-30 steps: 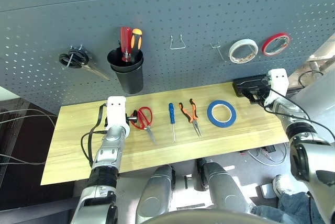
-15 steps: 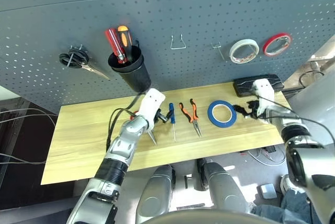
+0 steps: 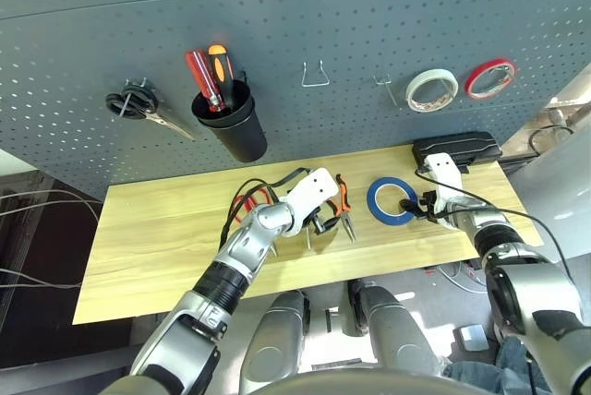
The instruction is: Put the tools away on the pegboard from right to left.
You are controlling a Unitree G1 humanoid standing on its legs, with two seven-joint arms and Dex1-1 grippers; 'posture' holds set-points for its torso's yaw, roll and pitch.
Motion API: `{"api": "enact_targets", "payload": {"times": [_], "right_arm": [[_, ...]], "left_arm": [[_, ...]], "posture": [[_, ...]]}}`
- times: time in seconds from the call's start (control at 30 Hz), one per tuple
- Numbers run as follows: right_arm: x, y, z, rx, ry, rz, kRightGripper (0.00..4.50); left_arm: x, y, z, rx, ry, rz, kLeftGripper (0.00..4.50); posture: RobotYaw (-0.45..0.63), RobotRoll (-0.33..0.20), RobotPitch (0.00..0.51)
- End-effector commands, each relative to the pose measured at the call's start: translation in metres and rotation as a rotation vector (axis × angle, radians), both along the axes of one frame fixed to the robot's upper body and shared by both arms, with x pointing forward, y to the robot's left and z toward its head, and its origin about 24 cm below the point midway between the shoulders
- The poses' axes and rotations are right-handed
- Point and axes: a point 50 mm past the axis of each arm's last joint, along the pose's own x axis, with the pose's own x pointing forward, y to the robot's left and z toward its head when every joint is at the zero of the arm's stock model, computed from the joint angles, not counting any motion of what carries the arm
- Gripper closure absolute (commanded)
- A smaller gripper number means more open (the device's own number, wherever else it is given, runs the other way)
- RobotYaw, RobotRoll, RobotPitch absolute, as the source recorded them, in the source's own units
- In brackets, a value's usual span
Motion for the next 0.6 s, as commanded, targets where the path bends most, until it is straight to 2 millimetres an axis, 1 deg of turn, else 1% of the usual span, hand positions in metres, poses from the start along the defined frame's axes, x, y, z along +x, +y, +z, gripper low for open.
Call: {"api": "enact_targets", "payload": {"times": [0.03,0.07,0.1,0.17,0.27,0.33,0.37,0.4,0.47,0.5,0.6], "right_arm": [[-0.005,0.000,-0.006,-0.010,0.035,-0.003,3.07],[-0.003,-0.003,-0.002,-0.021,0.012,0.004,3.53],[-0.002,-0.004,0.000,-0.028,-0.004,0.009,3.77],[0.006,-0.009,0.015,-0.052,-0.118,0.039,3.80],[0.006,-0.007,0.035,-0.071,-0.267,0.114,3.80],[-0.002,-0.001,0.058,-0.083,-0.424,0.184,3.80],[-0.007,0.000,0.066,-0.086,-0.472,0.202,3.80],[-0.016,0.004,0.078,-0.097,-0.545,0.255,3.80],[-0.032,0.009,0.093,-0.132,-0.648,0.356,3.80],[-0.040,0.012,0.100,-0.161,-0.705,0.417,3.80],[-0.055,0.016,0.111,-0.229,-0.823,0.535,3.80]], "left_arm": [[0.000,0.007,0.000,0.005,-0.019,0.020,0.00],[0.000,0.008,0.003,-0.005,-0.039,0.023,0.00],[0.000,0.009,0.005,-0.012,-0.052,0.023,0.00],[0.000,0.011,0.012,-0.045,-0.099,0.026,0.00],[-0.002,0.015,0.020,-0.092,-0.157,0.034,0.00],[-0.003,0.018,0.029,-0.147,-0.214,0.047,0.00],[-0.004,0.019,0.032,-0.166,-0.233,0.049,0.00],[-0.006,0.017,0.039,-0.202,-0.273,0.013,0.00],[-0.010,0.015,0.048,-0.243,-0.341,-0.039,0.00],[-0.011,0.014,0.053,-0.275,-0.373,-0.054,0.00],[-0.013,0.012,0.063,-0.330,-0.450,-0.089,0.00]], "posture": [[-0.01,0.000,0.211],[-0.01,0.000,0.210],[-0.02,0.000,0.208],[-0.02,0.000,0.207],[-0.03,0.000,0.207],[-0.03,0.000,0.206],[-0.03,0.000,0.206],[-0.04,0.000,0.208],[-0.05,0.000,0.209],[-0.05,0.000,0.210],[-0.06,0.000,0.212]]}}
